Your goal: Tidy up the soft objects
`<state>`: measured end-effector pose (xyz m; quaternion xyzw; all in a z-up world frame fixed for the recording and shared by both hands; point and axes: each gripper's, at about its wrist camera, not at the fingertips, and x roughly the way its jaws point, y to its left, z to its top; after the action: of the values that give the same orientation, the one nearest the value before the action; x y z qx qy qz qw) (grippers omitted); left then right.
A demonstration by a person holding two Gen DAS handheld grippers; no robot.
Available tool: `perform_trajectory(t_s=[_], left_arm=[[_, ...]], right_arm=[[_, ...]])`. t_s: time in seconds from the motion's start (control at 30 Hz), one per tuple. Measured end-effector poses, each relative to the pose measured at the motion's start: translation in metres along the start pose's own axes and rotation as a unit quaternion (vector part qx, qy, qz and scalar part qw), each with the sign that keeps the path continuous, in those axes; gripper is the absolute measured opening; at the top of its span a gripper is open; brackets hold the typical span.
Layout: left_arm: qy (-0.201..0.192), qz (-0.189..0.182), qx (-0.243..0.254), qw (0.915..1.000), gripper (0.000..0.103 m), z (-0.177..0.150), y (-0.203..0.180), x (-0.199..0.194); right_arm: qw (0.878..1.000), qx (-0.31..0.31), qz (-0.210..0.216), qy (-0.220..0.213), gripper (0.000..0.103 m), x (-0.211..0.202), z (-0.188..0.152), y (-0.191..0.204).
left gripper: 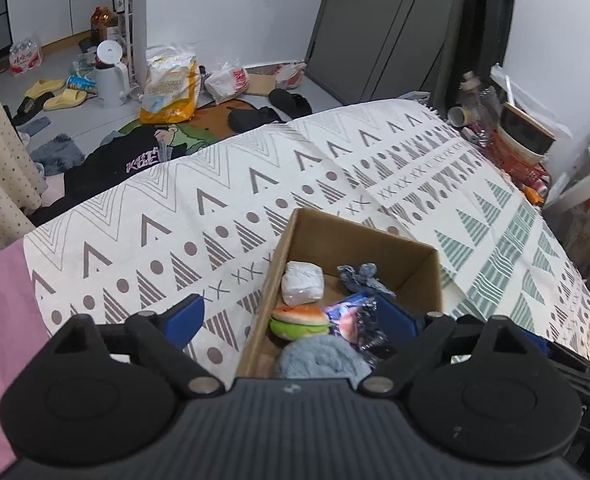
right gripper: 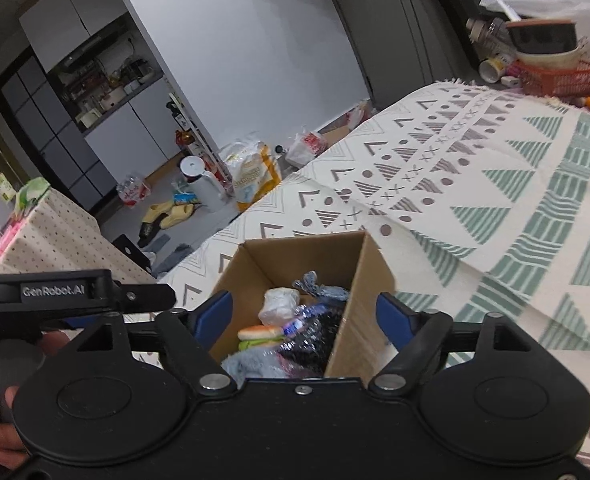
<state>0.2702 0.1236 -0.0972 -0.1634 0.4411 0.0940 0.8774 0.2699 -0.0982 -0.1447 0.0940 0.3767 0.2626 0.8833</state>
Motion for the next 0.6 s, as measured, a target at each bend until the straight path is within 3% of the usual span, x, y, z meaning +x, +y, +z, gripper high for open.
perform_trajectory(t_s=[0.3, 0.6], left_arm=[[-0.008, -0.020, 0.007, 0.9997, 0.103, -0.010, -0.006, -0.036], [-0.033, -0.035, 0.031, 0.9984, 0.103, -0.024, -0.014, -0.071]], right_arm=[[0.997, 0.009, -0.077, 0.004, 0.086, -0.047, -0.016, -0.004], [0.990, 0.022, -0.129, -0.045, 0.103, -0.112, -0.020, -0.006]])
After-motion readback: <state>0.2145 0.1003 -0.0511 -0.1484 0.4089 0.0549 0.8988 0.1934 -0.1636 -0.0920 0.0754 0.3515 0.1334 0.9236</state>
